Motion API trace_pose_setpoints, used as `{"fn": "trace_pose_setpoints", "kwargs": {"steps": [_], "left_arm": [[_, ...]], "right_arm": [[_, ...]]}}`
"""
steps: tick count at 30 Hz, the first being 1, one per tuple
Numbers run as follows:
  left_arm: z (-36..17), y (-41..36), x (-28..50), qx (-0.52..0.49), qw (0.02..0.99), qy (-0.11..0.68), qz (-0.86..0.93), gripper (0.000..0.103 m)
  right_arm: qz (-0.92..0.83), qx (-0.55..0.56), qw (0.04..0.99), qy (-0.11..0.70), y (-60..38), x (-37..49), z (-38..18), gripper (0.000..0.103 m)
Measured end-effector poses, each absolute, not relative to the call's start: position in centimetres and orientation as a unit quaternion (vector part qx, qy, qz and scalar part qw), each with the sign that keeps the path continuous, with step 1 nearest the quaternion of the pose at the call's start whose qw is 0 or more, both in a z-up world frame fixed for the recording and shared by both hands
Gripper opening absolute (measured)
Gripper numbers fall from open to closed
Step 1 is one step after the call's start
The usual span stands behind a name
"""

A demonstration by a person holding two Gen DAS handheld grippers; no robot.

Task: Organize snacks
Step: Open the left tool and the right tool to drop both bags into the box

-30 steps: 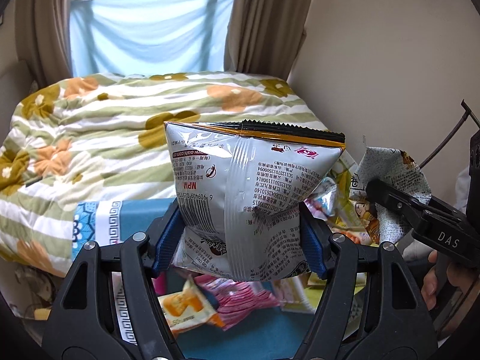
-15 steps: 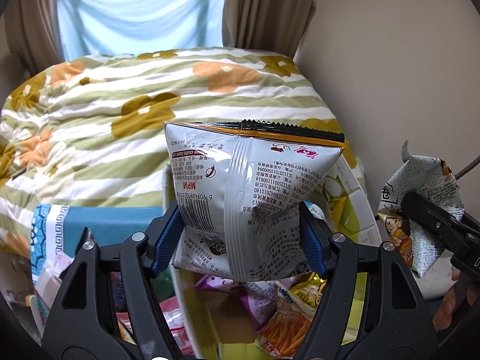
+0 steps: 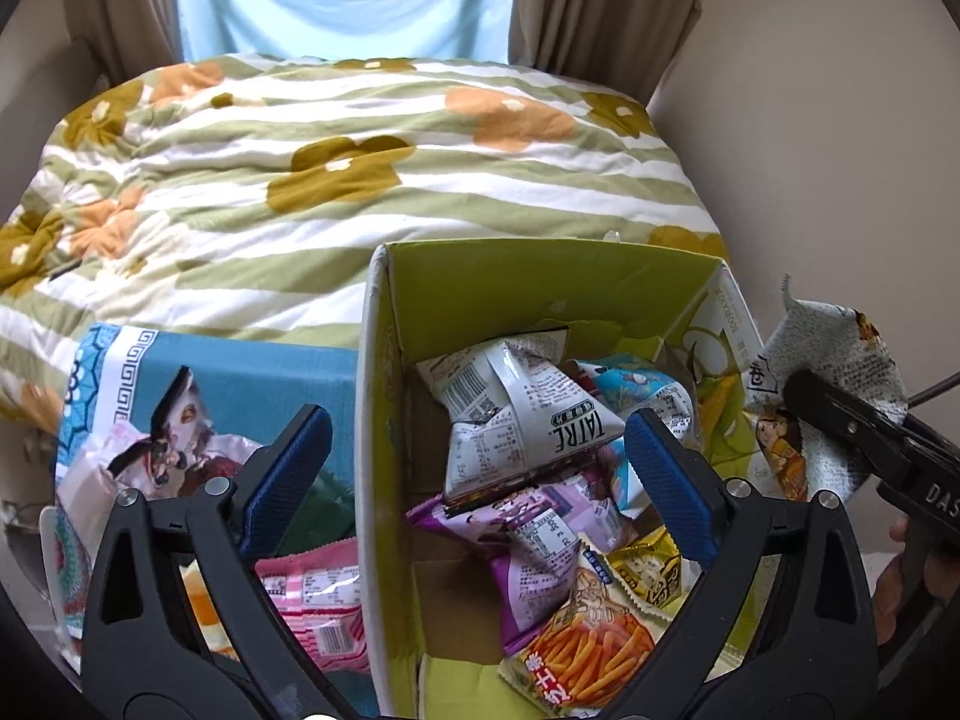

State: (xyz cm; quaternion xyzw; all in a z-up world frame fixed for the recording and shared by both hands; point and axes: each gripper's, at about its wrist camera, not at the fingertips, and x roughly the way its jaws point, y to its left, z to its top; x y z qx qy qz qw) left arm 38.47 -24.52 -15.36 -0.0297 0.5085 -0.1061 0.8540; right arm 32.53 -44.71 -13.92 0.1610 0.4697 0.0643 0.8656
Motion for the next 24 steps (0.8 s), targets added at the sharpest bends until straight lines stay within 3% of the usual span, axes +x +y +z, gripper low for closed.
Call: {"fn": "trace_pose_setpoints", "kwargs": {"steps": [12, 14, 16, 17, 24], "left_arm": [[-15.5, -22.4, 36.7, -0.029, 0.85, 0.521, -0.071, 0.097], [-15.3, -22.4, 36.7, -0.027, 0.85, 0.521, -0.069, 0.097], [-15.3, -22.4, 36.7, -0.022, 0.85, 0.522, -0.066, 0.097], [-15.3, -22.3, 36.7, -0.018, 0.85, 0.523, -0.064, 0.097], [-15.6, -21.9, 36.2, -0.005, 0.844, 0.532, -0.068, 0.097]], "right_arm": [[0.078, 0.101, 0.861, 0.492, -42.5, 37.2, -15.0, 0.064], [0.08, 0.093, 0.858, 0.499, -42.3, 37.9, -15.5, 0.067], [0.077, 0.083, 0.859, 0.5, -42.1, 38.2, -15.9, 0.086], [0.073, 0.08, 0.86, 0.499, -42.1, 38.3, -16.0, 0.089], [0.069, 0.096, 0.871, 0.478, -42.6, 36.7, -16.1, 0.09]]}}
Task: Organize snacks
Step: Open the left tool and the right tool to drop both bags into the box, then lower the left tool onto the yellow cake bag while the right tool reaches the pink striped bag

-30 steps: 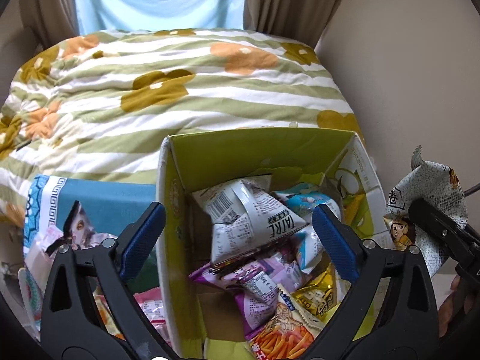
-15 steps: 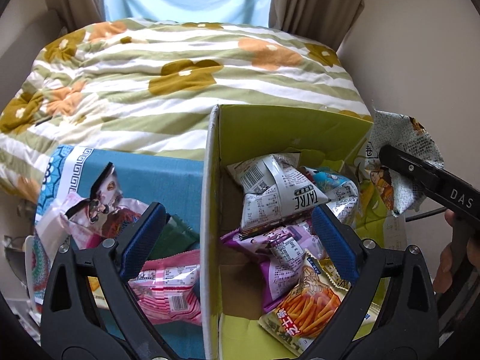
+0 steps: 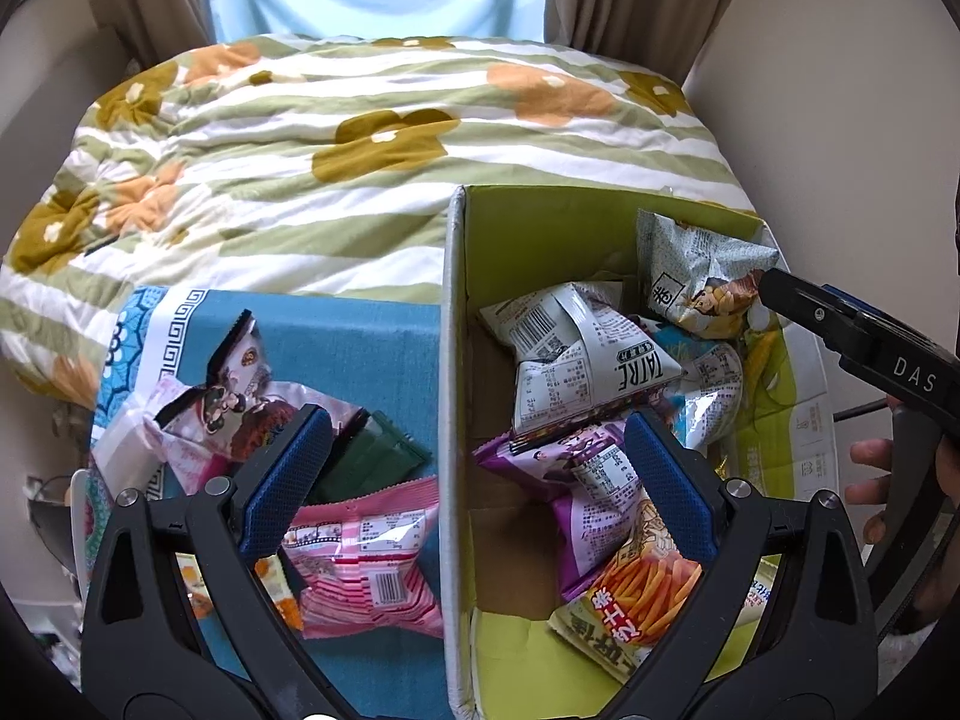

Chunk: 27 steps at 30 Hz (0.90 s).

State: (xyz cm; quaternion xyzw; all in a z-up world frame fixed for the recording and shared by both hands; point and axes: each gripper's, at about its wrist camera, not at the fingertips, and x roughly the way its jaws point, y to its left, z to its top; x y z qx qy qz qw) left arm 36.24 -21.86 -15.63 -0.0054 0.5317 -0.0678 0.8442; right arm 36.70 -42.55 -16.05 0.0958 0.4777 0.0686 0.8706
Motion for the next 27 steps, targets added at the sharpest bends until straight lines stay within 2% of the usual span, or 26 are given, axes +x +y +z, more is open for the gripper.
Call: {"fn": "trace_pose_setpoints", "kwargs": {"steps": [12, 27], "left_arm": [[-13.7, -19.9, 34.0, -0.011, 0.851, 0.519, -0.083, 0.097], [-8.7, -8.6, 29.3, -0.014, 0.876, 0.469, -0.112, 0.097]], "right_arm": [[0.064, 0.122, 0.879, 0.457, -42.5, 33.8, -13.9, 0.09], [0.055, 0.113, 0.916, 0.382, -34.6, 25.0, -6.0, 0.09]]}}
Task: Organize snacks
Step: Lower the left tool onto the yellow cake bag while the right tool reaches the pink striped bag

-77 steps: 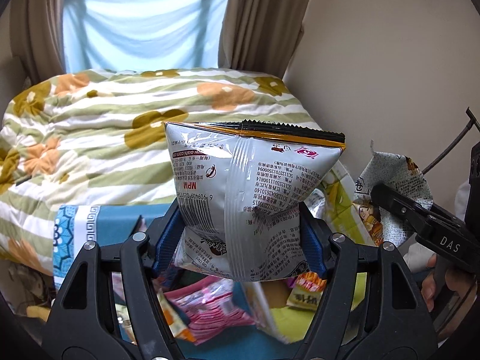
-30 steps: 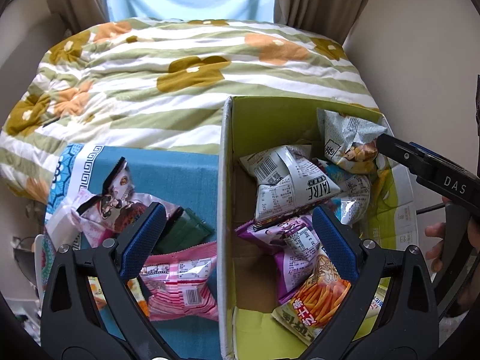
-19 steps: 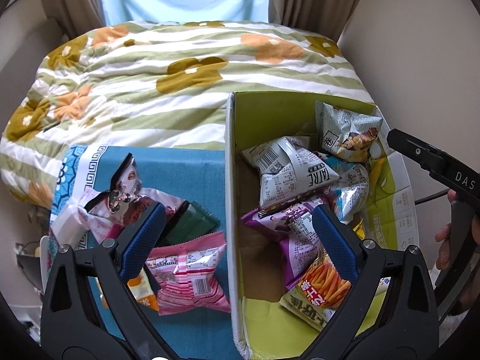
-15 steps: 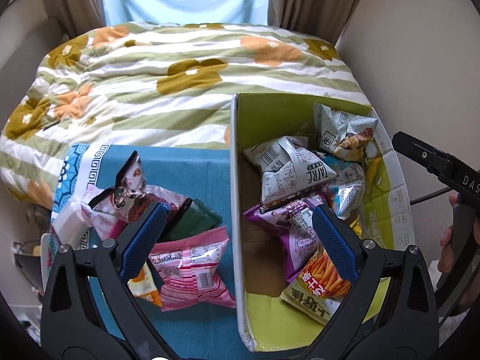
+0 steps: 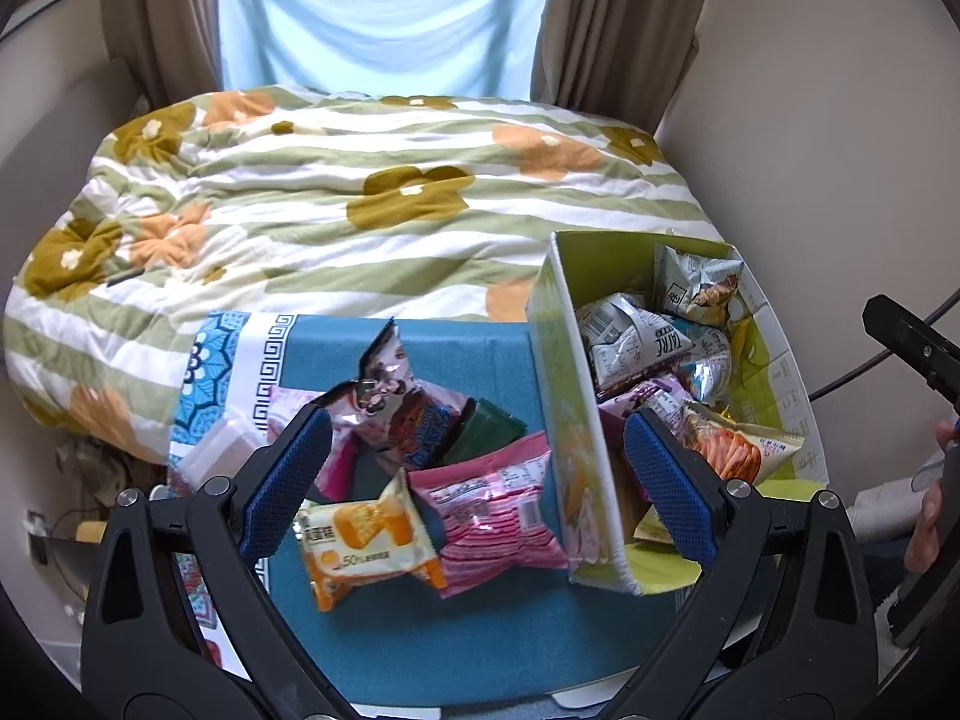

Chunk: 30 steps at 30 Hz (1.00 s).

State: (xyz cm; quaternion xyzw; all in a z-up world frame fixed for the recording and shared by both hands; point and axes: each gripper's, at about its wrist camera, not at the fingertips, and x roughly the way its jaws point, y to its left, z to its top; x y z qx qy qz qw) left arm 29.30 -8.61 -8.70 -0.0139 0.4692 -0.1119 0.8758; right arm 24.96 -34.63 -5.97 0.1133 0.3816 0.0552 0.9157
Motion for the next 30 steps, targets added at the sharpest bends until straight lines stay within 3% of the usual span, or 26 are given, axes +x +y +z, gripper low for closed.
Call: {"fn": "trace_pose_setpoints", "kwargs": {"steps": [17, 30], "left_arm": [[-11.3, 5.8, 22.3, 0.022, 0.862, 0.479, -0.165, 0.097], [-16.9, 3.7, 23.5, 0.149, 0.831, 0.465, -0.268, 0.097]], "right_arm": [[0.019, 0.121, 0.916, 0.383, -18.9, 16.5, -9.2, 0.09], [0.005, 0.073, 0.91, 0.408, -14.0, 15.8, -15.5, 0.09]]}}
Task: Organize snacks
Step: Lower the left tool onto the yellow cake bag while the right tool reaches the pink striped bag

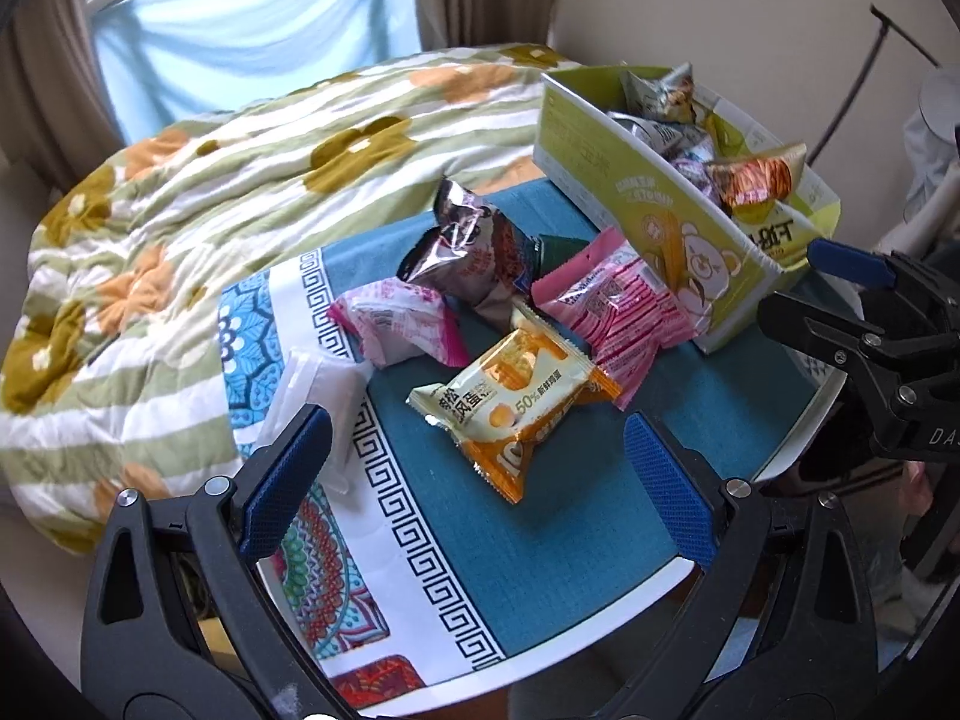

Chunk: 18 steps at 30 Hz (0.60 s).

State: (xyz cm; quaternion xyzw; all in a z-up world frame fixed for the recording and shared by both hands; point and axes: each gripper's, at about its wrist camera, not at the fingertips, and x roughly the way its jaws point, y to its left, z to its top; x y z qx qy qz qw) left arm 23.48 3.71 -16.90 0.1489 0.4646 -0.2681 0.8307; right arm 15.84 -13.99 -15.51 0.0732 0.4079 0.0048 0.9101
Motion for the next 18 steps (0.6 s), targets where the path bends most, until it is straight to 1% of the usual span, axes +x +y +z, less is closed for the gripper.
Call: {"fn": "trace_pose_setpoints", "kwargs": {"steps": [4, 9, 12, 18], "left_arm": [[-19.1, 1.1, 24.0, 0.241, 0.812, 0.433, -0.309, 0.097], [-23.0, -1.4, 25.0, 0.306, 0.773, 0.436, -0.344, 0.097], [-24.9, -2.1, 25.5, 0.32, 0.76, 0.436, -0.361, 0.097], [-27.6, -2.7, 27.3, 0.316, 0.749, 0.449, -0.371, 0.097]], "right_arm": [[-0.001, 0.063, 0.909, 0.413, -13.9, 16.6, -17.7, 0.09], [-0.002, 0.051, 0.905, 0.422, -13.7, 17.6, -20.7, 0.09], [0.0, 0.033, 0.908, 0.417, -13.1, 17.6, -22.0, 0.09], [0.001, -0.011, 0.906, 0.424, -12.0, 18.1, -24.3, 0.09]]}}
